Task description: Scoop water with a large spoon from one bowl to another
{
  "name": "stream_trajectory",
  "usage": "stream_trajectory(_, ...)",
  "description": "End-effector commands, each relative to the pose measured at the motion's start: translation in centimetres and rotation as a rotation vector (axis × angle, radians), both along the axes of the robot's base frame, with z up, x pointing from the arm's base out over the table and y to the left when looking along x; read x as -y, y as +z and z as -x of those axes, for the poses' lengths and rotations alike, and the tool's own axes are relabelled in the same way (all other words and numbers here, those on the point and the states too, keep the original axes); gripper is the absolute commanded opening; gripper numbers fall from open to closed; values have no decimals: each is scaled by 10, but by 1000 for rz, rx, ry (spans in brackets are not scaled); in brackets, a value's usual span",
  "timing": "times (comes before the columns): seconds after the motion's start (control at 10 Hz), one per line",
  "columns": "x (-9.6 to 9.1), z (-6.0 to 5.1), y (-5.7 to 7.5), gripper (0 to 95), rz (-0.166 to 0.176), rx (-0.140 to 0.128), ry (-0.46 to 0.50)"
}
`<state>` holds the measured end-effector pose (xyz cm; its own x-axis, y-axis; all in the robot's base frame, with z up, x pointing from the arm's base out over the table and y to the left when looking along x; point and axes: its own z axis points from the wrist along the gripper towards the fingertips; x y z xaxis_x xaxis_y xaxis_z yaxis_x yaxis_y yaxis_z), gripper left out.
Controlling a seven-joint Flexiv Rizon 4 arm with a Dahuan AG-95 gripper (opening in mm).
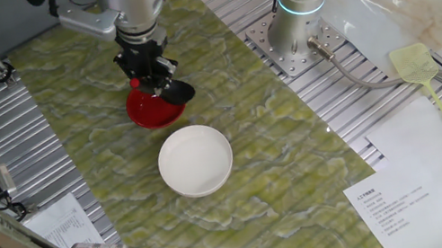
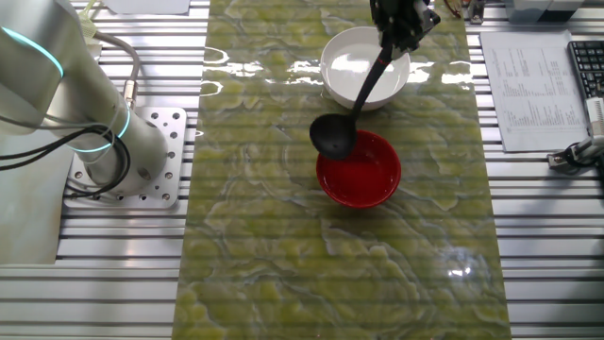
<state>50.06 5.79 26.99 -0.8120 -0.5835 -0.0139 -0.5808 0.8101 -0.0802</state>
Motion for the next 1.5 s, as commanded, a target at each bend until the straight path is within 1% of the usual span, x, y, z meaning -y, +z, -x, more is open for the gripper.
stream_trajectory(0.1,8,-9,3,0,2,-4,36)
stream_trajectory(0.2,12,-15,1,0,-8,4,52)
stream_trajectory(0.3,15,-19,1,0,-10,6,59)
stream_trajectory(0.5,20,-27,-2,0,-9,9,72)
stream_trajectory(0.7,19,-32,-6,0,-7,8,88)
stream_trajectory(1.0,22,-36,-15,0,-4,4,132)
stream_trajectory(1.3,24,-38,-25,0,-5,3,148)
stream_trajectory(1.5,23,-38,-27,0,-4,3,161)
